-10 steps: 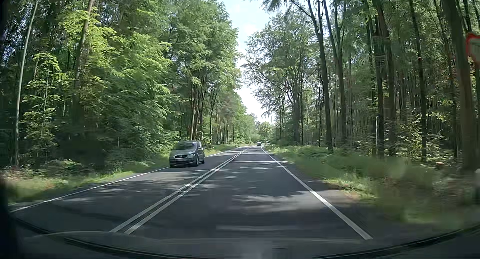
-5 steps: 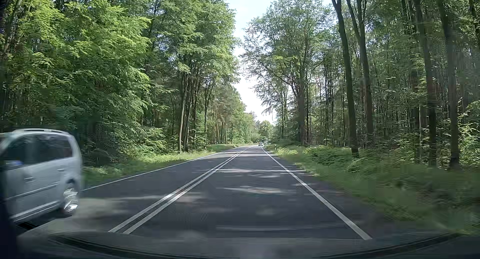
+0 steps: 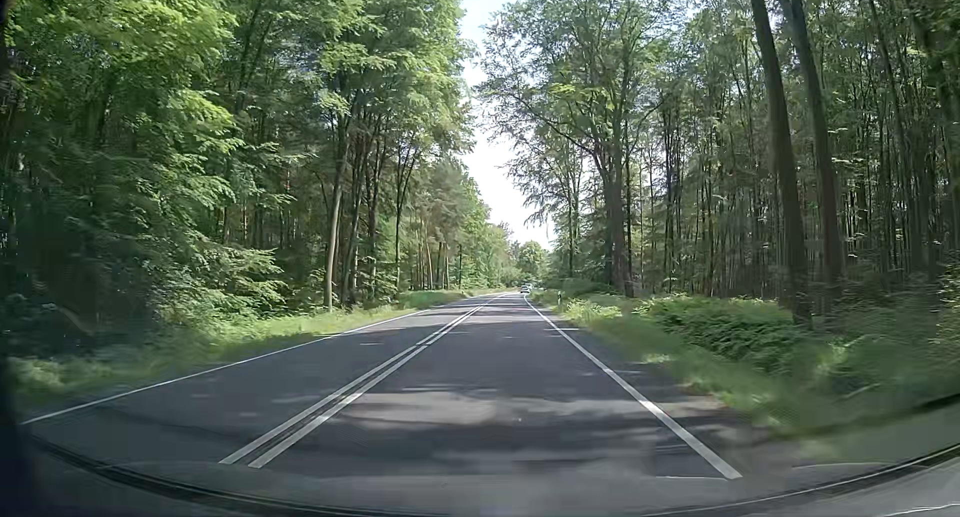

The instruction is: Follow the waypoints while adhering to traffic rules and regulations

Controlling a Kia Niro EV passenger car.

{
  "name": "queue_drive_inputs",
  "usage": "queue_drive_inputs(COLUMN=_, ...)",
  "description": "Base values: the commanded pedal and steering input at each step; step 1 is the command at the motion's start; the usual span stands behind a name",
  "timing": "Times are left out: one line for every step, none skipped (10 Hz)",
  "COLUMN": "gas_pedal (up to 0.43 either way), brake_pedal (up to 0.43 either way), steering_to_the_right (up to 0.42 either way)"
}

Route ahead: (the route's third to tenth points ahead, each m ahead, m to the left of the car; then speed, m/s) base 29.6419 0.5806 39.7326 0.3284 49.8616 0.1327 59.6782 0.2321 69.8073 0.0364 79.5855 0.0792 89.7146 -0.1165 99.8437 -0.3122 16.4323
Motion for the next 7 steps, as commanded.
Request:
queue_drive_inputs(gas_pedal=0.11, brake_pedal=0.037, steering_to_the_right=0.0)
queue_drive_inputs(gas_pedal=0.11, brake_pedal=0.03, steering_to_the_right=0.0)
queue_drive_inputs(gas_pedal=0.118, brake_pedal=0.037, steering_to_the_right=0.0)
queue_drive_inputs(gas_pedal=0.13, brake_pedal=0.037, steering_to_the_right=-0.001)
queue_drive_inputs(gas_pedal=0.13, brake_pedal=0.037, steering_to_the_right=-0.001)
queue_drive_inputs(gas_pedal=0.13, brake_pedal=0.037, steering_to_the_right=-0.001)
queue_drive_inputs(gas_pedal=0.13, brake_pedal=0.037, steering_to_the_right=-0.001)
